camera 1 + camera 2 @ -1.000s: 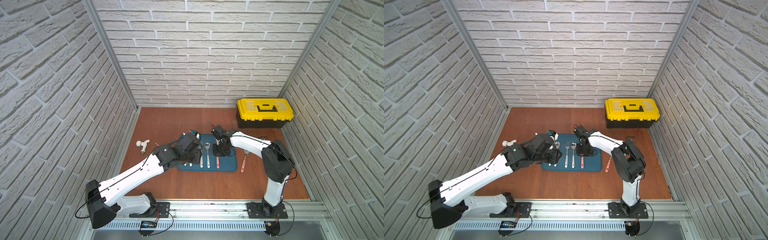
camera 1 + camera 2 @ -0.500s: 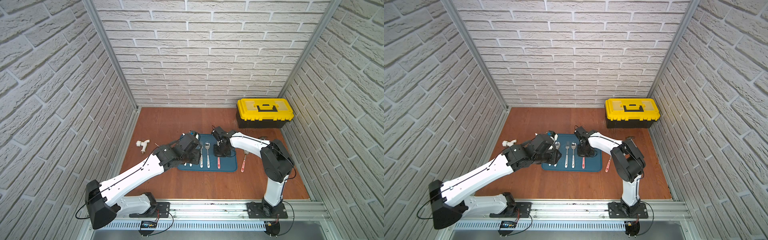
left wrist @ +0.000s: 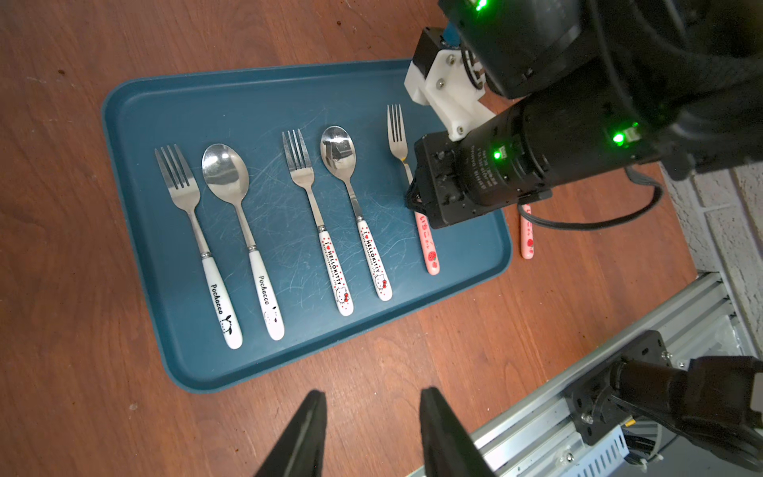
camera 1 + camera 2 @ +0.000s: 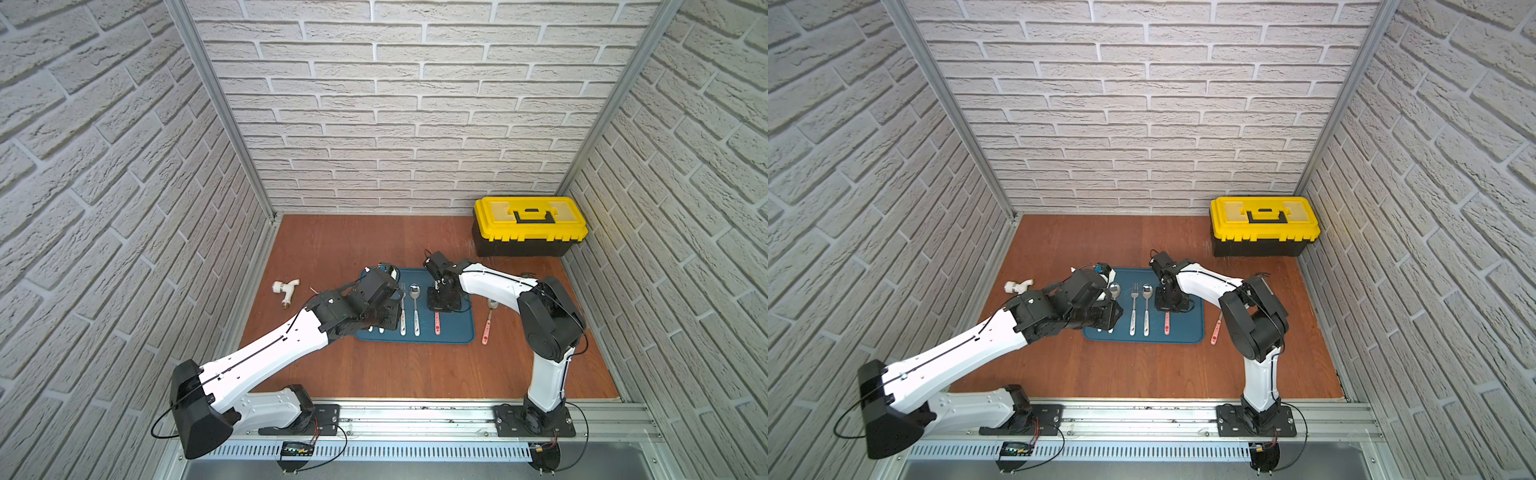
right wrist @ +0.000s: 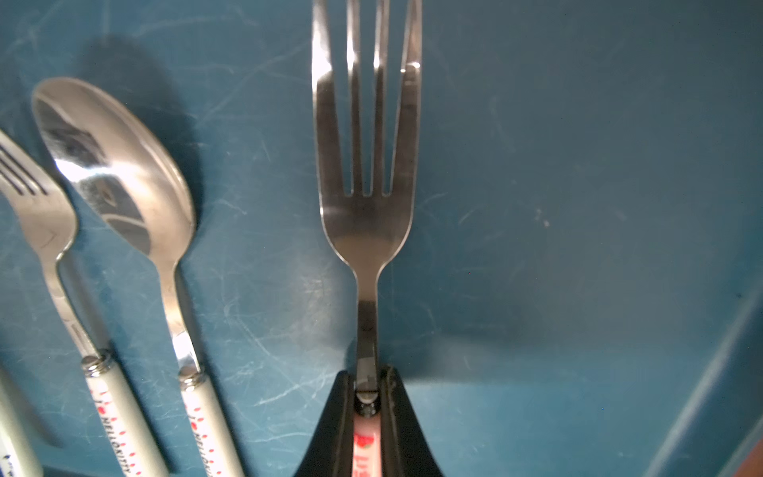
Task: Set the spoon and fork side by side
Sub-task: Place the fork on the tray.
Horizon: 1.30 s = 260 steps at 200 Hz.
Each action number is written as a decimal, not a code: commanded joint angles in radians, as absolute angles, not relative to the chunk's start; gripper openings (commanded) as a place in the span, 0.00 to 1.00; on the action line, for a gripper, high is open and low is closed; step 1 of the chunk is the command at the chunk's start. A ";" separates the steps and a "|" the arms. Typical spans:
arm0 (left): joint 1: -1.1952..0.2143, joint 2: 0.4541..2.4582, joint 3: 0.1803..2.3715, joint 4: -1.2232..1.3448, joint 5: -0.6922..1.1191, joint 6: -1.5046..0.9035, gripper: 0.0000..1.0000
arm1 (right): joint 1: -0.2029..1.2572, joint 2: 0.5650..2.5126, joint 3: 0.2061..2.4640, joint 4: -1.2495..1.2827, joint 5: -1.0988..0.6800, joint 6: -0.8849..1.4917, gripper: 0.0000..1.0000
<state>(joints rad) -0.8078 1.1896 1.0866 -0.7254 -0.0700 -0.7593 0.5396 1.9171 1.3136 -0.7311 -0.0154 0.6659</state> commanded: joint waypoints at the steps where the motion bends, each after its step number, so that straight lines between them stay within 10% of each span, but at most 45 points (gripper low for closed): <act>1: -0.799 1.178 1.067 -0.688 -0.062 -0.748 0.43 | 0.537 1.926 1.313 -0.708 -0.017 0.675 0.07; 168: -0.798 1.174 1.062 -0.680 -0.052 -0.752 0.43 | 0.541 1.901 1.314 -0.726 -0.019 0.674 0.28; 260: -0.800 1.185 1.063 -0.657 -0.032 -0.746 0.44 | 0.424 1.503 1.144 -0.865 0.240 0.712 0.35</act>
<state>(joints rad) -0.8059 1.1900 1.0729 -0.6960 -0.0444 -0.7597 0.4915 1.6005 1.2312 -0.7815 0.1043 0.6918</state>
